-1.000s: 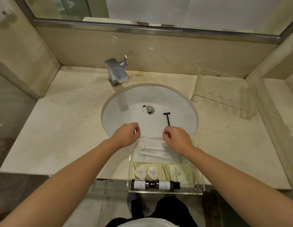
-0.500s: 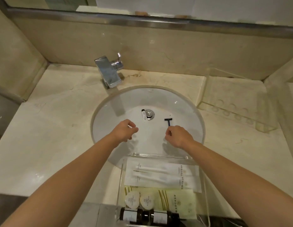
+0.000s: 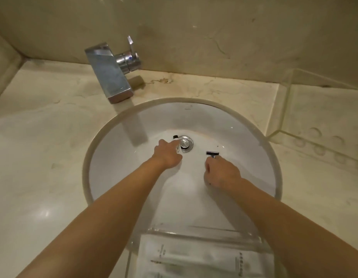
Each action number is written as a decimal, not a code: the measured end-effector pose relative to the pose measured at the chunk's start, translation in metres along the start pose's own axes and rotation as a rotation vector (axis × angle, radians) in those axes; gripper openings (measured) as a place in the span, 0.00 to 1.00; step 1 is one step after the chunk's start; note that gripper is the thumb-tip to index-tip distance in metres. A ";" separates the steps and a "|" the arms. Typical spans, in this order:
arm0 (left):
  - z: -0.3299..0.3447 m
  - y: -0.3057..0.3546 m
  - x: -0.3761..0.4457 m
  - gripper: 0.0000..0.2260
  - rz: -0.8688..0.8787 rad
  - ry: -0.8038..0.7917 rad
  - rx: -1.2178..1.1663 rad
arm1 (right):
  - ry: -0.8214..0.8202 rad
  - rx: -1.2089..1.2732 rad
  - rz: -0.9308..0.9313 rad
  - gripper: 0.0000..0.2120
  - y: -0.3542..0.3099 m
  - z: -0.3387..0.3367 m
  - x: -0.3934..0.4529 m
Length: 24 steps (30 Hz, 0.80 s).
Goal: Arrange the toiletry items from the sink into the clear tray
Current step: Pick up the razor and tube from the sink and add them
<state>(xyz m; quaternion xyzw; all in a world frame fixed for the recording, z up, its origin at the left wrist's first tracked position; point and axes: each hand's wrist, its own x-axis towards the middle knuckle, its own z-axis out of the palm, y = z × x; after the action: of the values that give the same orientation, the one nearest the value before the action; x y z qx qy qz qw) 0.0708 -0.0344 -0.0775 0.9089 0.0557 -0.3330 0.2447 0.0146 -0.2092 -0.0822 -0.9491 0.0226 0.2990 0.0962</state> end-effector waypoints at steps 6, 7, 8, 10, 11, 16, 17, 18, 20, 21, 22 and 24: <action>0.012 0.006 0.012 0.18 0.039 0.061 0.202 | -0.026 -0.028 -0.044 0.12 -0.008 0.009 0.009; 0.012 0.005 0.010 0.16 0.043 0.088 0.219 | -0.026 -0.032 -0.044 0.12 -0.009 0.009 0.009; 0.012 0.004 0.009 0.15 0.039 0.108 0.237 | -0.024 -0.030 -0.039 0.12 -0.010 0.008 0.009; 0.011 -0.002 0.004 0.13 0.041 0.121 0.284 | -0.017 -0.010 -0.026 0.12 -0.011 0.007 0.007; 0.010 -0.005 0.001 0.13 0.041 0.118 0.305 | -0.010 0.007 -0.020 0.13 -0.011 0.006 0.006; -0.003 -0.024 -0.014 0.07 0.060 0.030 0.240 | 0.004 0.106 0.016 0.11 -0.007 -0.005 -0.005; -0.007 -0.028 -0.015 0.09 0.081 0.026 0.214 | 0.004 0.131 0.023 0.10 -0.006 -0.009 -0.008; -0.010 -0.031 -0.018 0.11 0.105 0.014 0.202 | 0.009 0.157 0.030 0.09 -0.005 -0.012 -0.011; -0.016 -0.035 -0.027 0.10 0.128 -0.026 0.163 | 0.033 0.212 0.036 0.08 -0.003 -0.019 -0.018; -0.019 -0.034 -0.033 0.07 0.125 -0.047 0.128 | 0.045 0.243 0.038 0.10 -0.003 -0.023 -0.023; -0.020 -0.033 -0.038 0.10 0.121 -0.055 0.087 | 0.057 0.275 0.037 0.12 -0.003 -0.027 -0.027; -0.022 -0.029 -0.047 0.23 0.129 -0.069 0.030 | 0.086 0.337 0.038 0.11 -0.004 -0.036 -0.037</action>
<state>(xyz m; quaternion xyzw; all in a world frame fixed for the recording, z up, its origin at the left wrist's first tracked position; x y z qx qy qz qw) 0.0392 0.0047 -0.0450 0.9023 -0.0165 -0.3484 0.2536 0.0047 -0.2127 -0.0316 -0.9308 0.0946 0.2517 0.2474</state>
